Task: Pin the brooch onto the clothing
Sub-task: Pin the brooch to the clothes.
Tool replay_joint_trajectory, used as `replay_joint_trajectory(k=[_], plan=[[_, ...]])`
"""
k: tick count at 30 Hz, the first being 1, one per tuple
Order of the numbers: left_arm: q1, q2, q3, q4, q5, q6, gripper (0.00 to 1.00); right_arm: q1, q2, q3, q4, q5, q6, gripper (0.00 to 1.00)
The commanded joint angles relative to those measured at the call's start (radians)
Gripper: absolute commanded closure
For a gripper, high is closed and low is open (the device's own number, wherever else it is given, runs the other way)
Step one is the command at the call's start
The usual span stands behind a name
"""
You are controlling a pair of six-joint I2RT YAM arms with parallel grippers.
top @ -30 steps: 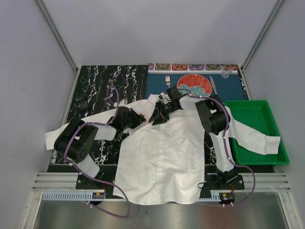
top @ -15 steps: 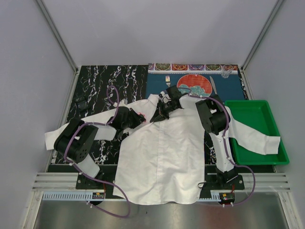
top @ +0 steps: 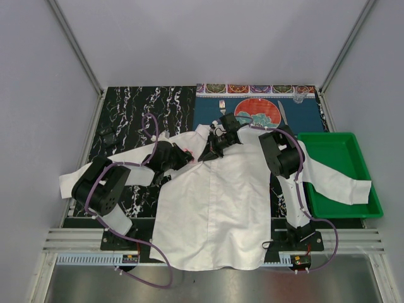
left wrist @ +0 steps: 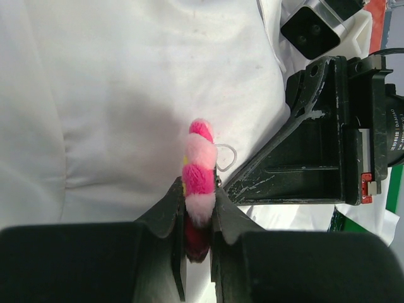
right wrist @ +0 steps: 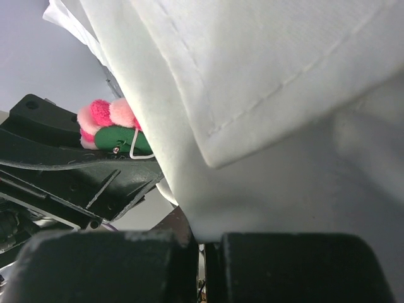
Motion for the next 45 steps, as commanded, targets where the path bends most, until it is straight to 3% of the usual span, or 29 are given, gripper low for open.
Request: replay_joint_trajectory(k=[1,45], plan=[[-0.017,-0.001,0.015,0.067,0.025,-0.017,1.0,0.014,-0.04,-0.001,0.081,-0.017,0.047,1.0],[-0.065,-0.01,-0.018,0.055,0.011,-0.006,1.0,0.02,-0.051,-0.062,0.261,-0.086,0.191,1.0]])
